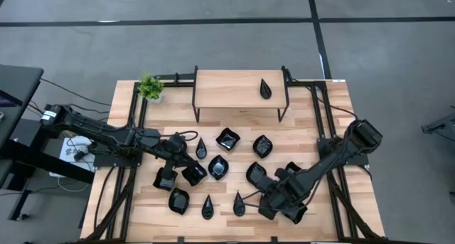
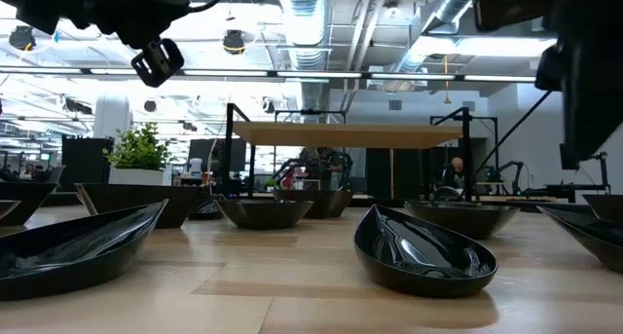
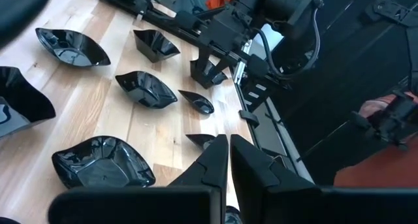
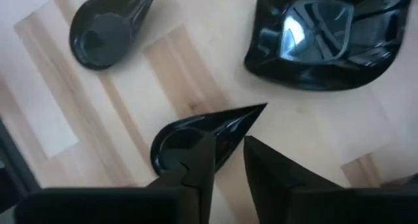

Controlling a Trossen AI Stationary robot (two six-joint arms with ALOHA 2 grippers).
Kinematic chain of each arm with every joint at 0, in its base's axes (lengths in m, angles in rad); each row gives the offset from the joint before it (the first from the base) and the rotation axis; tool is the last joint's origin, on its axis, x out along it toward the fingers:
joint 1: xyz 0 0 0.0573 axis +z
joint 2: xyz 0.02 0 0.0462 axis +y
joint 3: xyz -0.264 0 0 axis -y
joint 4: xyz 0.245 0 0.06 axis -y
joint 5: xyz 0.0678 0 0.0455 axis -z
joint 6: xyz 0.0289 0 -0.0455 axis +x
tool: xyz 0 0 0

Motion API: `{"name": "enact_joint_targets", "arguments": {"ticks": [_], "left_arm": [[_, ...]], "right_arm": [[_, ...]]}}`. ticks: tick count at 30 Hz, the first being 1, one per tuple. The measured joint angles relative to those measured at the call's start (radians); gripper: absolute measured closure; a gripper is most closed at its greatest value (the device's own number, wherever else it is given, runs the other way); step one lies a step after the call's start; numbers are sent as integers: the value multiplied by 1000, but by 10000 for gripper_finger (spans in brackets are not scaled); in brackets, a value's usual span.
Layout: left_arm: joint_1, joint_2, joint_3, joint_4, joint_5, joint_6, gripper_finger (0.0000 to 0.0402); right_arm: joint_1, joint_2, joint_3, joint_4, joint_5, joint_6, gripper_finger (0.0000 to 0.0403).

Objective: Pick & Place Mini shaped plates
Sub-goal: Stack the black drop shaped plate on top of the black drop shaped plate on the shelf

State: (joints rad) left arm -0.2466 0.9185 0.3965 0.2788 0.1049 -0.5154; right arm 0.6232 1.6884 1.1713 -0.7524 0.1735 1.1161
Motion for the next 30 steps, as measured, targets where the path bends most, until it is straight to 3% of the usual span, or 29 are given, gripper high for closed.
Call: {"name": "enact_joint_targets", "arguments": {"ticks": [10, 22, 30], "left_arm": [[0, 0, 0, 5, 0, -8, 382], [0, 0, 0, 7, 0, -17, 382], [0, 0, 0, 9, 0, -17, 382]], "right_arm": [[-30, 2, -55, 51, -141, -80, 296], [-31, 1, -115, 106, -128, -79, 245], [-31, 18, -114, 122, -121, -79, 247]]}}
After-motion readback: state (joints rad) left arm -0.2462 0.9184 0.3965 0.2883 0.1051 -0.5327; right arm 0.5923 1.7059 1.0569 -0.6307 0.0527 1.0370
